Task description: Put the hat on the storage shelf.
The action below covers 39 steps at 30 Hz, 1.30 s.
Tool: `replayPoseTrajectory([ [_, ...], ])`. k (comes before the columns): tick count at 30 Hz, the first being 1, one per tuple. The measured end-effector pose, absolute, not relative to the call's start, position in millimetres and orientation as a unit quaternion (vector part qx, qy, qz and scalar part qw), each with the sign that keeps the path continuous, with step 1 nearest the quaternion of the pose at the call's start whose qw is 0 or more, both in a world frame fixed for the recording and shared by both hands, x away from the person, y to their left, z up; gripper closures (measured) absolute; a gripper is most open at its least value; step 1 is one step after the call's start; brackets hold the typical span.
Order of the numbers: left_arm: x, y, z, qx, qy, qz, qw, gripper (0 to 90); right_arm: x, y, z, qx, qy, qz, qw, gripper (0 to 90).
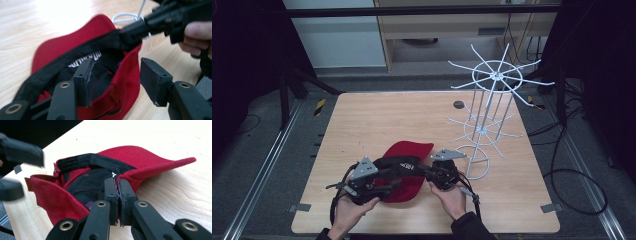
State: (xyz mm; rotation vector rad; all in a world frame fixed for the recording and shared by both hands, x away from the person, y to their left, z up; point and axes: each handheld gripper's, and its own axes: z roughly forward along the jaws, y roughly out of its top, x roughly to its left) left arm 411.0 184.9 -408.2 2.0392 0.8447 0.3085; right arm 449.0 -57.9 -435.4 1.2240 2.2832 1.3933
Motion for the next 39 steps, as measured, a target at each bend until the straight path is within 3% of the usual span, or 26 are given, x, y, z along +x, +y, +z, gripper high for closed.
replayPoseTrajectory([
  [4, 414.9, 175.5, -420.3, 0.836, 0.339, 0.111, 0.417, 51.1, 448.8, -57.9, -434.8, 0.411, 0.772, 0.474, 0.102, 87.4],
  [5, 415.6, 174.4, -423.0, 0.839, 0.341, 0.107, 0.411, 54.9, 448.5, -57.9, -434.7, 0.411, 0.772, 0.474, 0.102, 87.3],
  [6, 416.4, 173.7, -425.2, 0.84, 0.345, 0.104, 0.406, 66.7, 448.3, -58.0, -435.0, 0.412, 0.773, 0.472, 0.103, 87.2],
  [7, 417.2, 173.7, -426.4, 0.84, 0.349, 0.1, 0.404, 66.7, 448.3, -58.0, -435.0, 0.412, 0.773, 0.472, 0.103, 87.2],
  [8, 418.2, 174.1, -427.9, 0.839, 0.352, 0.091, 0.406, 77.0, 448.7, -58.3, -435.9, 0.411, 0.774, 0.471, 0.102, 87.1],
  [11, 419.2, 174.7, -428.5, 0.837, 0.352, 0.083, 0.41, 82.5, 448.9, -58.2, -436.5, 0.41, 0.775, 0.47, 0.1, 86.9],
  [15, 418.5, 177.7, -426.0, 0.828, 0.353, 0.085, 0.426, 83.5, 449.1, -59.0, -435.8, 0.4, 0.778, 0.473, 0.106, 81.0],
  [18, 418.5, 184.1, -420.8, 0.814, 0.361, 0.089, 0.446, 83.7, 444.8, -66.0, -428.6, 0.375, 0.773, 0.495, 0.125, 71.1],
  [19, 418.7, 186.7, -419.0, 0.807, 0.366, 0.091, 0.454, 83.7, 440.8, -70.9, -422.3, 0.367, 0.768, 0.508, 0.132, 63.5],
  [27, 422.3, 195.9, -404.1, 0.782, 0.381, 0.104, 0.483, 83.8, 422.6, -83.6, -422.5, 0.339, 0.769, 0.521, 0.147, 45.3],
  [39, 431.7, 190.2, -365.2, 0.746, 0.384, 0.141, 0.526, 83.8, 413.3, -78.2, -452.3, 0.331, 0.784, 0.51, 0.126, 36.5],
])
